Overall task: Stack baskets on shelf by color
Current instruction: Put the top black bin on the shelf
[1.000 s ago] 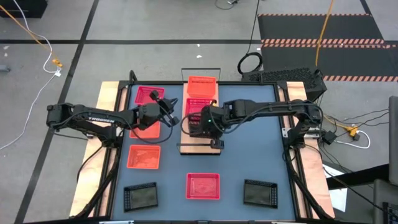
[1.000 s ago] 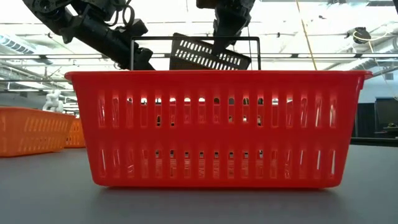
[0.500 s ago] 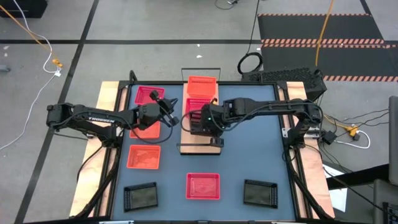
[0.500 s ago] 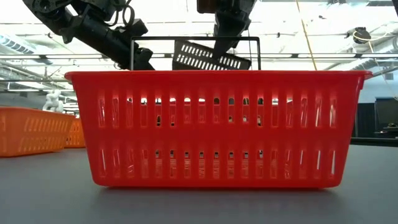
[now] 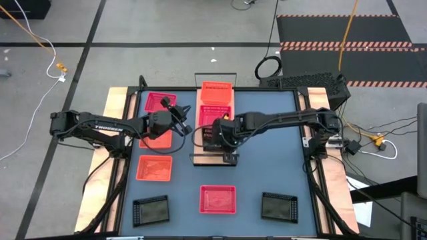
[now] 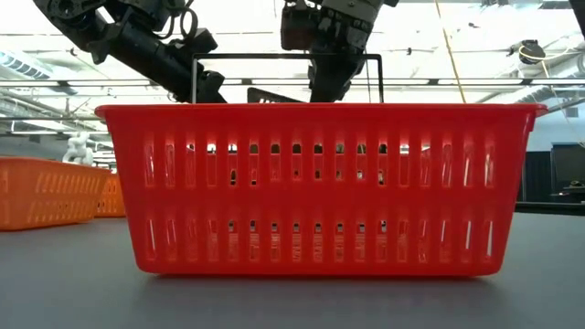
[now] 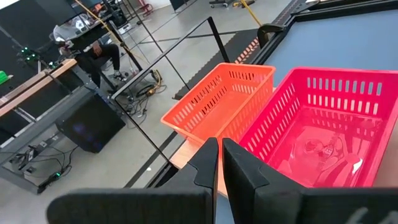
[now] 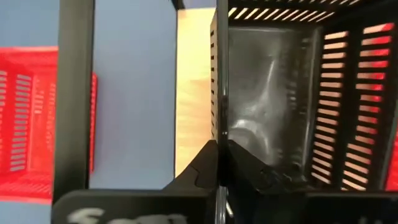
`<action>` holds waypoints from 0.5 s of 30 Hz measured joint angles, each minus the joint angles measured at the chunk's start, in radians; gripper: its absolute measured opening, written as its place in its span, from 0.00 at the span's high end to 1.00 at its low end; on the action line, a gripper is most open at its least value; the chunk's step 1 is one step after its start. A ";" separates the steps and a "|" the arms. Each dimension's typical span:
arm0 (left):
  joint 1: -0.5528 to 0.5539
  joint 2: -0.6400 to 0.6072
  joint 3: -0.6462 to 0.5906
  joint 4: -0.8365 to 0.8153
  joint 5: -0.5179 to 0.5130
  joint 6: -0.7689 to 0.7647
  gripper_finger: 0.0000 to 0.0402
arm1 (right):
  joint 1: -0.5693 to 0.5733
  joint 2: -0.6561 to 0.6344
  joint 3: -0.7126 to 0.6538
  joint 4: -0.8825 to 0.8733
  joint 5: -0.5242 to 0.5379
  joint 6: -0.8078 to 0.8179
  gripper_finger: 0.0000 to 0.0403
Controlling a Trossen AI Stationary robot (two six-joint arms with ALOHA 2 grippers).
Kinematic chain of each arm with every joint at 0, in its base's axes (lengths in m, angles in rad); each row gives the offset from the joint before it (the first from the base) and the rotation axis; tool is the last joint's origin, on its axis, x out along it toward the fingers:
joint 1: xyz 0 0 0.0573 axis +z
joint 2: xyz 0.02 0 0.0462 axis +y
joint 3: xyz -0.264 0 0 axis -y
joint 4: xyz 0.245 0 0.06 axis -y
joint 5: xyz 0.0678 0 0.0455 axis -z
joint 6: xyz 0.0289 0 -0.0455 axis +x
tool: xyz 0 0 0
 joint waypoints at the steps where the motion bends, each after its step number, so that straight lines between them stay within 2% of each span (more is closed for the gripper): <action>1: -0.002 0.000 0.000 0.000 0.000 0.001 0.94 | 0.001 0.000 -0.003 -0.002 -0.001 0.001 0.97; 7: -0.013 0.000 0.000 0.000 0.000 0.009 0.94 | 0.005 0.000 -0.004 0.022 -0.001 0.027 0.91; 15: -0.019 0.000 0.000 0.000 0.000 0.014 0.94 | 0.006 -0.002 -0.004 0.042 0.001 0.028 0.77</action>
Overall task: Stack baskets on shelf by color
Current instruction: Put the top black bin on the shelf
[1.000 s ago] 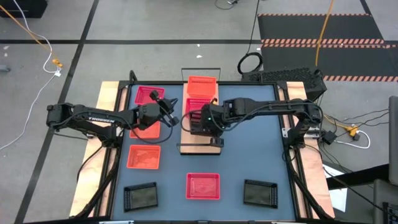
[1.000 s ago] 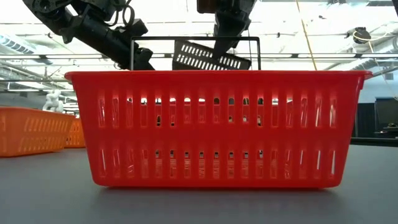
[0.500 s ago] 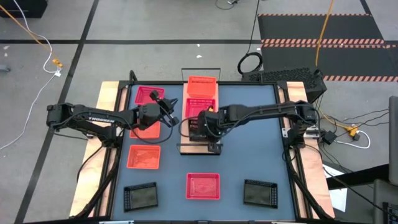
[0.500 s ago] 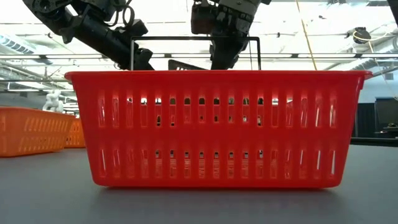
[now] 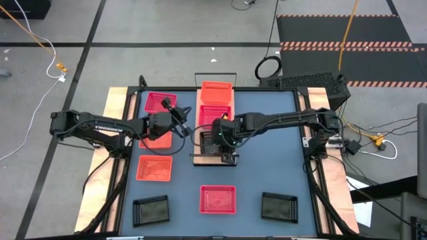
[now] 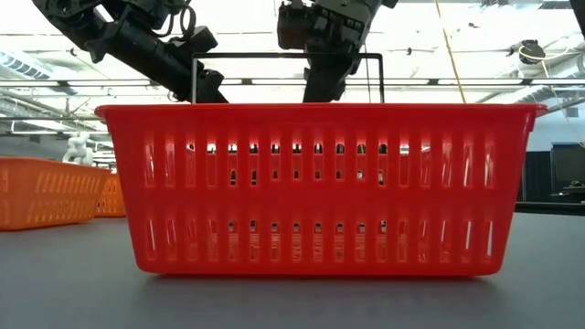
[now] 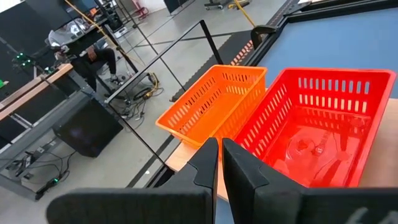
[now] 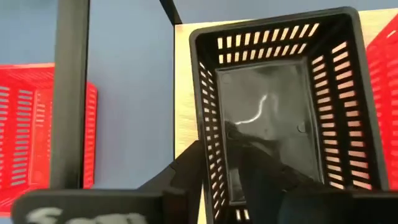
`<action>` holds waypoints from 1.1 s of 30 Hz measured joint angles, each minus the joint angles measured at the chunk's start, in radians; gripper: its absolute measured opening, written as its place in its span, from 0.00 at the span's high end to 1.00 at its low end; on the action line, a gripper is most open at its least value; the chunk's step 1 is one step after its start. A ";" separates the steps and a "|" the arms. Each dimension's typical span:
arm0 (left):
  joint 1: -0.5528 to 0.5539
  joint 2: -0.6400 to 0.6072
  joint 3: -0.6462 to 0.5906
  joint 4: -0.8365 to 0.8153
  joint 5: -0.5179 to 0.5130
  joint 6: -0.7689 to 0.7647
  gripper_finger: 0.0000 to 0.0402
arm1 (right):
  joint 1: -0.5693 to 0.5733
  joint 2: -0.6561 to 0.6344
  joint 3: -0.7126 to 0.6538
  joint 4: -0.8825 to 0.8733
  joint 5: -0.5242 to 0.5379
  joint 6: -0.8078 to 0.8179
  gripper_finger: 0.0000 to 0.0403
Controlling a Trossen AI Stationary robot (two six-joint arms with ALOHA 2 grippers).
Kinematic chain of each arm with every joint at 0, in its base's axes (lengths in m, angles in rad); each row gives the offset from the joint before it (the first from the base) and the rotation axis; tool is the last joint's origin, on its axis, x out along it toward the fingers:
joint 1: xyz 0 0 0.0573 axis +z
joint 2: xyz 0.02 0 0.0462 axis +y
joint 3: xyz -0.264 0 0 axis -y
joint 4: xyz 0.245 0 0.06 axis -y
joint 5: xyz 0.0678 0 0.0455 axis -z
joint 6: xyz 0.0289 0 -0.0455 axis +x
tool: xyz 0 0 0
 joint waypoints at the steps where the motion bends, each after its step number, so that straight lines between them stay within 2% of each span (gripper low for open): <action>1: 0.000 0.000 0.000 0.000 0.000 0.000 0.94 | 0.000 -0.007 0.000 0.000 0.000 0.000 0.75; 5: 0.000 0.000 0.000 -0.011 0.000 0.006 0.94 | -0.001 -0.064 0.000 0.001 -0.002 -0.016 0.72; 9: 0.000 0.000 0.000 -0.038 0.000 0.025 0.94 | -0.007 -0.159 0.000 -0.002 0.011 -0.031 0.73; 13: -0.010 0.000 0.000 -0.085 0.002 0.063 0.94 | -0.008 -0.261 -0.034 -0.090 0.183 -0.030 0.77; 16: -0.023 0.000 0.000 -0.142 0.027 0.101 0.94 | -0.025 -0.345 -0.178 -0.120 0.265 0.014 0.80; 19: -0.036 0.000 0.000 -0.180 0.077 0.125 0.94 | -0.054 -0.425 -0.407 0.031 0.226 0.088 0.83; 22: -0.046 0.000 0.000 -0.186 0.128 0.143 0.94 | -0.076 -0.477 -0.620 0.295 0.136 0.126 0.86; 25: -0.047 0.000 0.000 -0.177 0.148 0.163 0.94 | -0.100 -0.479 -0.764 0.536 0.062 0.135 0.89; 28: -0.046 0.000 0.000 -0.144 0.148 0.168 0.94 | -0.125 -0.456 -0.828 0.682 0.033 0.135 0.91; 33: -0.045 0.000 0.000 -0.128 0.138 0.177 0.94 | -0.139 -0.413 -0.840 0.757 0.025 0.129 0.94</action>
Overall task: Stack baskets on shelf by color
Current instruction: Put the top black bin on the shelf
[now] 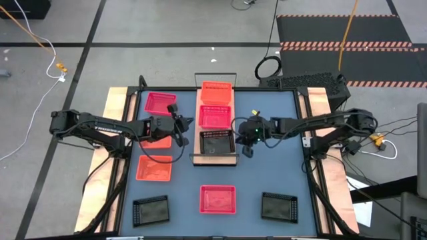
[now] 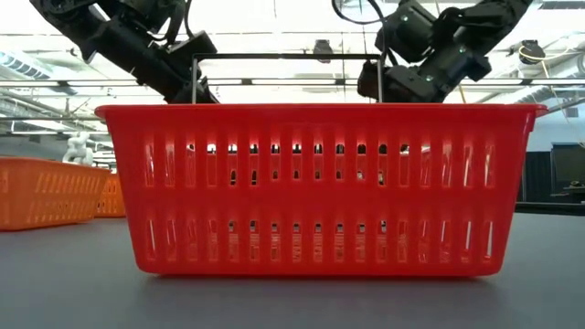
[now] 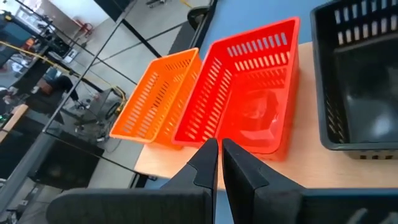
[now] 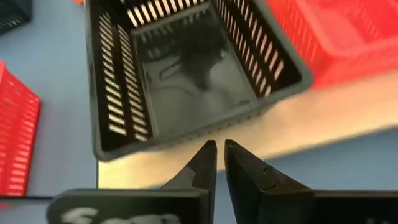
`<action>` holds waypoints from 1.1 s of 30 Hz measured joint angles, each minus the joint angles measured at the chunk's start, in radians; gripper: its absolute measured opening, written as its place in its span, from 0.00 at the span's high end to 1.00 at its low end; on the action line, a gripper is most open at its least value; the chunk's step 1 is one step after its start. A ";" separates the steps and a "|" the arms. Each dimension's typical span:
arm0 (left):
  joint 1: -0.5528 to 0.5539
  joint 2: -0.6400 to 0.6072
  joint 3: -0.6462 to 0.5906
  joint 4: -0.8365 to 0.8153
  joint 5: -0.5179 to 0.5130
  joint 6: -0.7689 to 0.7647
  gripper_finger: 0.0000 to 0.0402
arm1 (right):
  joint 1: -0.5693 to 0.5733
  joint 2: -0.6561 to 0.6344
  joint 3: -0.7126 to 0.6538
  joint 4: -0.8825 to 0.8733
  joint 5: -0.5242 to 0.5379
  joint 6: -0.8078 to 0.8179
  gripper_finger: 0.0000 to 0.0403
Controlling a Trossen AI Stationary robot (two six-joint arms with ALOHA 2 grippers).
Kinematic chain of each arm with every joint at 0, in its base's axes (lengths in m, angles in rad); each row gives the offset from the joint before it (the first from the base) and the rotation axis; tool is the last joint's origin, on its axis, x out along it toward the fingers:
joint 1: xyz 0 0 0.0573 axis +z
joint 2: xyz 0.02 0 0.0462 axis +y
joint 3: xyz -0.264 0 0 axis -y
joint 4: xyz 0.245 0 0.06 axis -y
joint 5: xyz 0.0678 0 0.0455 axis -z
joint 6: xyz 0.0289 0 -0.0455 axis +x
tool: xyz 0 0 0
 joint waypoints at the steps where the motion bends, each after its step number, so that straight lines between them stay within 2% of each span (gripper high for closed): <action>1: 0.001 0.000 0.000 -0.001 -0.007 -0.001 0.94 | 0.000 0.009 0.000 0.023 -0.002 -0.004 0.94; 7: 0.003 0.000 0.000 -0.005 -0.040 -0.014 0.94 | 0.001 0.057 0.001 0.149 -0.105 0.001 0.96; 14: 0.002 0.000 0.000 -0.008 -0.095 -0.028 0.94 | 0.001 0.037 0.001 0.067 -0.095 0.022 0.96; 16: 0.002 0.000 0.000 -0.011 -0.098 -0.029 0.94 | 0.002 0.007 0.001 0.025 -0.052 0.027 0.96; 21: 0.001 0.000 0.000 -0.063 -0.092 -0.047 0.94 | 0.005 -0.108 0.001 -0.091 0.131 0.029 0.96; 23: 0.001 0.000 0.000 -0.121 -0.037 -0.048 0.94 | 0.005 -0.156 0.001 -0.122 0.173 0.029 0.96; 28: 0.000 0.000 0.000 -0.186 0.205 -0.057 0.94 | 0.020 -0.232 -0.014 -0.118 0.191 0.034 0.96; 33: 0.001 0.000 0.000 -0.194 0.318 -0.093 0.94 | 0.042 -0.248 -0.094 -0.006 0.192 0.055 0.96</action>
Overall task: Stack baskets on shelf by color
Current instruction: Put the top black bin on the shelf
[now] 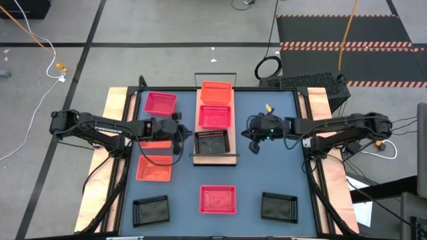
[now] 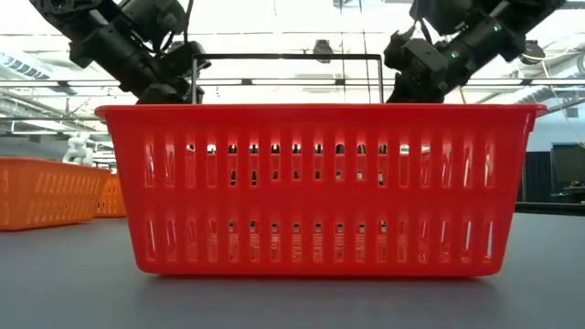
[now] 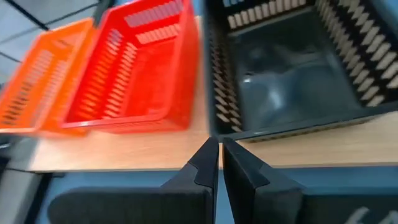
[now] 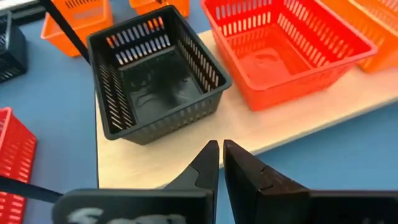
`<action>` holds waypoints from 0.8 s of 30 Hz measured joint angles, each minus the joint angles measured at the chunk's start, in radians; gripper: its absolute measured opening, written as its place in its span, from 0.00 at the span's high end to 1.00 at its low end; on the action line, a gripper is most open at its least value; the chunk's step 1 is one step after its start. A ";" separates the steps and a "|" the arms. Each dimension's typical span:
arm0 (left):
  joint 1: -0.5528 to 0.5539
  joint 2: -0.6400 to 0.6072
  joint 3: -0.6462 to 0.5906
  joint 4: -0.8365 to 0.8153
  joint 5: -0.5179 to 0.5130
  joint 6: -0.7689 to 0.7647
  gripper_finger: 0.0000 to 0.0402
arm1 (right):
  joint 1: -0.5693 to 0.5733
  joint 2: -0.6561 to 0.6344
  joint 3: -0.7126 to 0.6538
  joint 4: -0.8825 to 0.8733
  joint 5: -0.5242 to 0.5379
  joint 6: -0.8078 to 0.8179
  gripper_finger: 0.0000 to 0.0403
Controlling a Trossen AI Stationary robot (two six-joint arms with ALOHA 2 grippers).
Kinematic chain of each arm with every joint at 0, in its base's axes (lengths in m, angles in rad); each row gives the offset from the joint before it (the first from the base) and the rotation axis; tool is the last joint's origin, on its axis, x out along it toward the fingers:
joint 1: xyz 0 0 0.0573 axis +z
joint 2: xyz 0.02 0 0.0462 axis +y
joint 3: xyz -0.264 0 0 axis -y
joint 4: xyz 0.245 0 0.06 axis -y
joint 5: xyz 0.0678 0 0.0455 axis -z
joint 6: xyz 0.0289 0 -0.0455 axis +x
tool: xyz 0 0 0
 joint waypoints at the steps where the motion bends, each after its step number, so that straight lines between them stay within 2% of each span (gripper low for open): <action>1: 0.000 0.000 0.000 -0.006 0.013 -0.004 0.94 | 0.004 0.001 -0.023 0.040 0.000 0.000 0.96; 7: 0.001 0.000 0.000 -0.016 0.018 -0.029 0.94 | 0.007 0.001 -0.150 0.242 0.000 0.033 0.96; 17: 0.004 0.026 0.000 0.062 0.014 -0.017 0.94 | 0.007 0.000 -0.171 0.345 -0.002 0.028 0.96; 24: 0.006 0.031 0.000 0.134 -0.022 0.002 0.94 | 0.007 0.001 -0.171 0.349 -0.004 0.023 0.96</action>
